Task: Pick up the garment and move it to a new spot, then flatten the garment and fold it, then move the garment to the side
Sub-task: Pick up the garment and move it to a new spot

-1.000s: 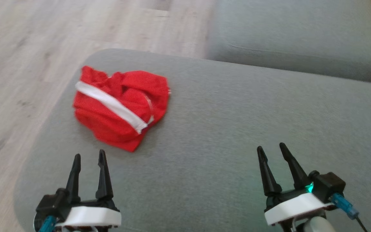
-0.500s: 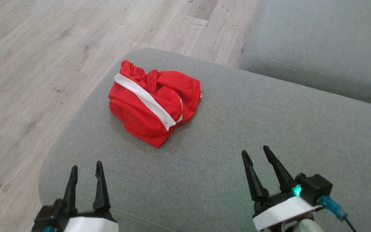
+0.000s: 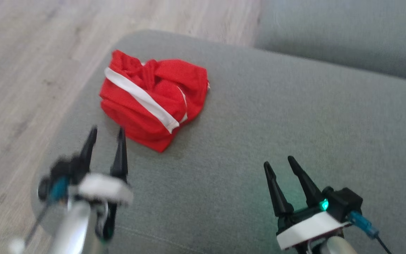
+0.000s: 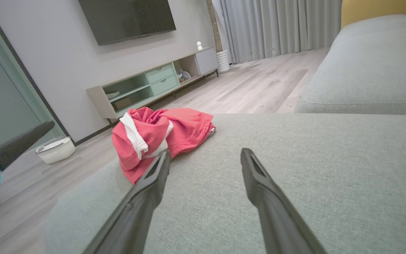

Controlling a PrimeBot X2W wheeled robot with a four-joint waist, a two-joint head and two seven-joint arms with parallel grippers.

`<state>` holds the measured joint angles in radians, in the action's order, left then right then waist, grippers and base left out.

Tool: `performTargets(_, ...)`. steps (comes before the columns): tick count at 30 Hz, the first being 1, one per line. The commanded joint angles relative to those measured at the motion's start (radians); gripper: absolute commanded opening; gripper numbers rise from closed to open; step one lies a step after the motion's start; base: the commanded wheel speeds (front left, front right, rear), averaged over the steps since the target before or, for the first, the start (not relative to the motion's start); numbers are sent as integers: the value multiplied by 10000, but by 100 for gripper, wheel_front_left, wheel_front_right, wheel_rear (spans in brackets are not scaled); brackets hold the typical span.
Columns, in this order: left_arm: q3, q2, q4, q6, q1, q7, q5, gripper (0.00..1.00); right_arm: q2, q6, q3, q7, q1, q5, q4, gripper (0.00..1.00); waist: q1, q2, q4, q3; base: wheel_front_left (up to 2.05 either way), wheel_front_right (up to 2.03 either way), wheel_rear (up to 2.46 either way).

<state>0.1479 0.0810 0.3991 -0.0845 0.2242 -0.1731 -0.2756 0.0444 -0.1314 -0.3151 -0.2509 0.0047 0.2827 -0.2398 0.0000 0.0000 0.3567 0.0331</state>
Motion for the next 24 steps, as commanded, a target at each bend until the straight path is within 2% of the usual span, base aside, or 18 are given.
performTargets(1,-215,226,-40,-50,849,214,37,100,58,7,-184,-109,-630,-107,328,100,0,0,-361,549,0,0,0)
performTargets(5,-80,548,1265,-229,2490,1175,-117,100,58,7,-157,-109,-955,-259,314,100,0,0,-790,1248,0,0,0)
performTargets(9,-103,877,2463,-327,3767,1622,-335,100,58,7,-101,-109,-1250,-342,318,100,0,0,-1212,1800,0,0,0)
performTargets(18,-199,1319,4991,-364,5137,2293,-699,100,58,7,-1,-109,-1572,-367,367,100,0,0,-1808,2323,0,0,0)
performTargets(19,-224,1310,5208,-373,5204,2336,-782,96,58,7,23,-109,-1589,-351,368,100,0,0,-1840,2327,0,0,0)
performTargets(20,-244,1294,5324,-390,5267,2246,-887,0,58,7,44,-109,-1603,-342,362,100,0,0,-1867,2322,0,0,0)
performTargets(24,-128,1369,5495,-434,5380,1461,-1018,0,58,7,116,-109,-1609,-290,295,100,0,0,-1926,2166,0,0,0)
